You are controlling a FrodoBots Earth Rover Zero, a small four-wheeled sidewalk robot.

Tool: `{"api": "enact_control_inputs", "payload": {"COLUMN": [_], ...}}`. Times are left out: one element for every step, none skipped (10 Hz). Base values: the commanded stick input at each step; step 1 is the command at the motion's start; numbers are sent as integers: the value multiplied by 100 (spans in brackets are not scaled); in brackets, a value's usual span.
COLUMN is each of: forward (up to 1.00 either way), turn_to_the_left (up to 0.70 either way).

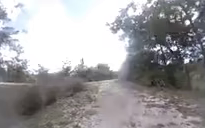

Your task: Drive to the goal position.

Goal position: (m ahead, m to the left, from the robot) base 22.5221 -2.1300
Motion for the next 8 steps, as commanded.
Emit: {"api": "enact_control_inputs", "payload": {"forward": [85, 85, 85, 85, 85, 85, 85, 85], "turn_to_the_left": [0, 0, 0, 0, 0, 0, 0, 0]}}
